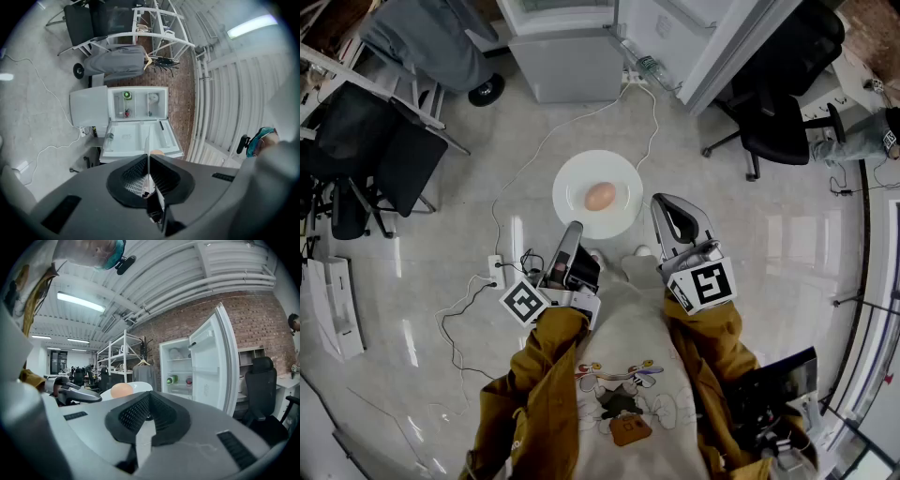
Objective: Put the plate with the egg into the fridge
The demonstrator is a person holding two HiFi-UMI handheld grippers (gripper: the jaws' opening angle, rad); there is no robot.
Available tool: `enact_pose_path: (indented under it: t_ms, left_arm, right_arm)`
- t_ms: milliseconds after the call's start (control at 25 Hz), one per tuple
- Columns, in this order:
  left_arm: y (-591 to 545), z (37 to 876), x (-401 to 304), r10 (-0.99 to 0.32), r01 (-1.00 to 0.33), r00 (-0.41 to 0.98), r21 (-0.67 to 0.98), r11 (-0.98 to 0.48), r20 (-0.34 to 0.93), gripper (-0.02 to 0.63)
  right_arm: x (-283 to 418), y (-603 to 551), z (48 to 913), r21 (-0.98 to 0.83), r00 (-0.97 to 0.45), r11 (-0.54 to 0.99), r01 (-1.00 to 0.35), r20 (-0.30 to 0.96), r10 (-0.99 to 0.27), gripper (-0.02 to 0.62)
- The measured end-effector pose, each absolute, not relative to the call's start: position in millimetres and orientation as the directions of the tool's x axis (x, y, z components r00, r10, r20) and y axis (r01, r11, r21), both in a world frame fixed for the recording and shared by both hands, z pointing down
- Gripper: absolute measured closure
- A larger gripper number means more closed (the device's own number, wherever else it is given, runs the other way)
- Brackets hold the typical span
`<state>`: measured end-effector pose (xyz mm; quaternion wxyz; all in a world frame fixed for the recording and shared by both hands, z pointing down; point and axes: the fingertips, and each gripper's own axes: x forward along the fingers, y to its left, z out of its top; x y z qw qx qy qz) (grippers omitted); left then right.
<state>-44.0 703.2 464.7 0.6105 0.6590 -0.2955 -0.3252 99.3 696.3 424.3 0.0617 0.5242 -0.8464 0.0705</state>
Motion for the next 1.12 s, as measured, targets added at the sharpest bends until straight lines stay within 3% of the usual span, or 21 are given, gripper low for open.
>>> enact_pose_path:
  t_ms: [1120]
  left_arm:
    - [706,487,-124,-0.833,0.062,0.551,0.998,-0.018,-0.049,0.586]
  right_arm:
    - [51,708,459,-0.293,-0.498,0.43,-0.854,0.22,-0.839,0.59]
